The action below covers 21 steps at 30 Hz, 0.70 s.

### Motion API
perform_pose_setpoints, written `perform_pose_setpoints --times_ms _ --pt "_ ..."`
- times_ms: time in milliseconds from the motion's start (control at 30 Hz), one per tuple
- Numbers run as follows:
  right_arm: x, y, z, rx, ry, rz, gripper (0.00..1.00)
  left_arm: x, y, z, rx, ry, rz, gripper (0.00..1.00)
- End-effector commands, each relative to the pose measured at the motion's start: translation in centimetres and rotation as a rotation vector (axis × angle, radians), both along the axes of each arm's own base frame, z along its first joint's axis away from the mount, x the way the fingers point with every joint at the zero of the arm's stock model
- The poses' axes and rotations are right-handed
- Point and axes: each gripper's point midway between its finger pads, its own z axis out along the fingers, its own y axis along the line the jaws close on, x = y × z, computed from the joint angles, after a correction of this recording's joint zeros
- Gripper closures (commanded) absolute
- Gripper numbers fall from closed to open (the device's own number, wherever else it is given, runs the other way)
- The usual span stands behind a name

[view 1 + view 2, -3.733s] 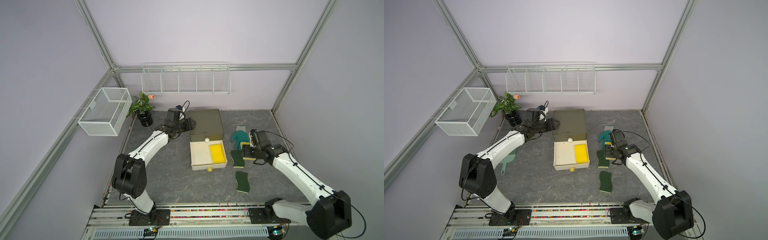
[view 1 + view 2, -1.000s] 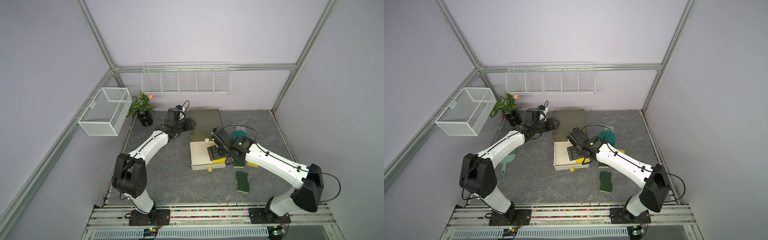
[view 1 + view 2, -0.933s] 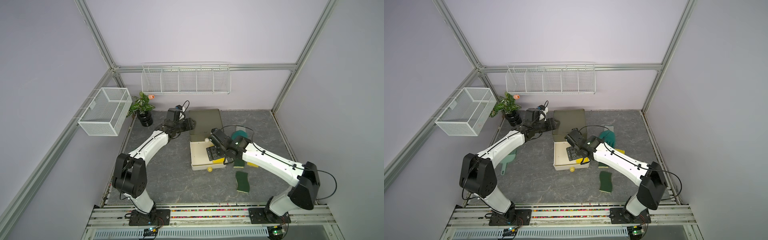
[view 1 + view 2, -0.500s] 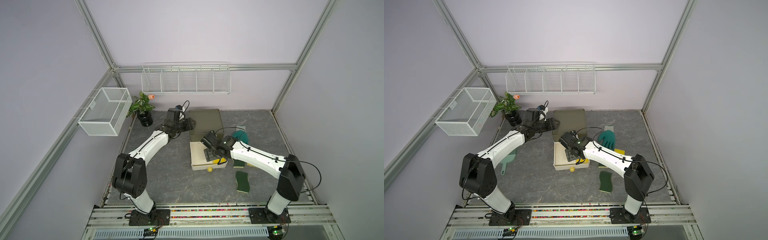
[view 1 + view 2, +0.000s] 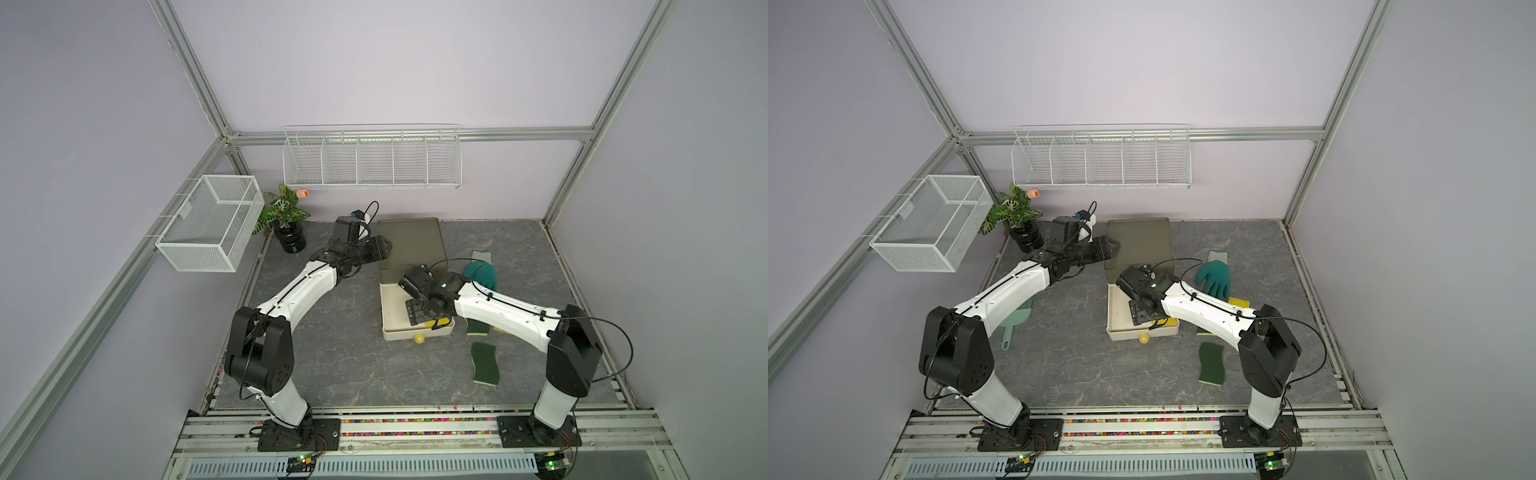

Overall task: Take the sponge out of the drawer
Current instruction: Pick up the sponge from the drawer.

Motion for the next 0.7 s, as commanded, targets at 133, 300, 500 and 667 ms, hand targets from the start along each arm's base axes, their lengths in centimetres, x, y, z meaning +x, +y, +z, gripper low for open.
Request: perform_pose_setpoints --times_ms 133,300,500,667 --pt "0.1 2.4 -1.6 0.095 0.064 0.012 0.11 -2.8 -1.2 -5.1 0.052 0.163 -0.095 0.42" --pt "-0.3 3.6 -2.3 0.141 0.110 0.029 0.11 -2.9 -1.2 -5.1 0.051 0.164 -0.094 0.42" --pt "-0.6 4.4 -2.7 0.178 0.136 0.032 0.11 -2.9 -1.2 -5.1 0.054 0.162 -0.097 0.42" --pt "-0.2 3.5 -2.3 0.184 0.102 0.006 0.11 -2.9 -1.2 -5.2 0.055 0.163 -0.098 0.42"
